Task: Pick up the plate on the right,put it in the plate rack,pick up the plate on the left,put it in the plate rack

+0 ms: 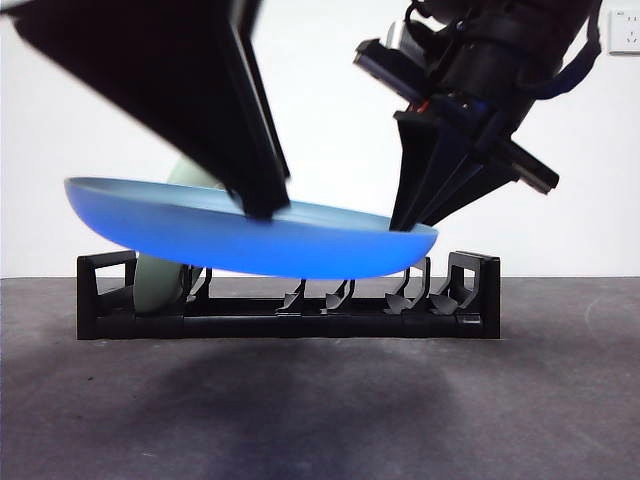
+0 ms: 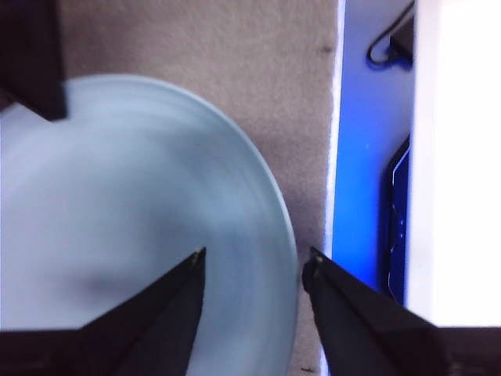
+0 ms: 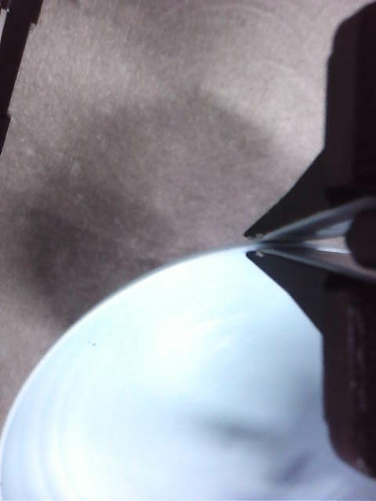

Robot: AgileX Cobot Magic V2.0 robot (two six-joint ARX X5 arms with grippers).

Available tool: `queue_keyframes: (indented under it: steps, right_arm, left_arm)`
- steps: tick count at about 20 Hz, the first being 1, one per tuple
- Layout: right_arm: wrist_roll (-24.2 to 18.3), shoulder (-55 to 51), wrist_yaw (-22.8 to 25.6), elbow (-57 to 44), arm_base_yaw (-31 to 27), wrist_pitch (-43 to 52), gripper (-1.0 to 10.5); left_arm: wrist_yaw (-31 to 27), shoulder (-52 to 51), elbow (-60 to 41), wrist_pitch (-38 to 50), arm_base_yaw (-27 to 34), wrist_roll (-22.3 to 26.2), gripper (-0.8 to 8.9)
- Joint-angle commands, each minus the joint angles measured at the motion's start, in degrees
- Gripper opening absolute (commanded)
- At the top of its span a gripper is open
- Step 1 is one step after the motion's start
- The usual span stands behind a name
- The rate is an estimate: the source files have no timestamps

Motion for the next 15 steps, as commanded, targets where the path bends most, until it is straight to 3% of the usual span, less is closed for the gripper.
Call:
queue_keyframes:
  steps: [1,5,8,9,15]
  right_arm:
    - [-0.9,-0.7,-0.2,0.2,-0.2,-0.3,-0.1]
    - [-0.9,-1.0,-0.3,0.2,-0.8,-1.1,-0.1]
    - [-0.9,-1.0,-0.3,0.2,-1.2,-1.4,-0.1]
    - [-0.9,-1.0,-0.3,0.2,-1.2,-1.5,-0.1]
    - [-0.9,-1.0,-0.3,0.2,-1.2,-1.6,-0.1]
  left_arm:
    - [0.0,2.6,0.1,0.6,-0.2,-0.6,2.16]
    - [0.0,4.3,0.1,1.3,-0.2,-0.6,2.14]
    - [-0.1,4.4,0.1,2.0,-0.2,-0.5,0.14]
    - [0.0,4.4,0.1,1.9,-0.2,-0.5,-0.12]
    - [0.0,4.4,0.0,2.0,-0.2,-0.6,-0.09]
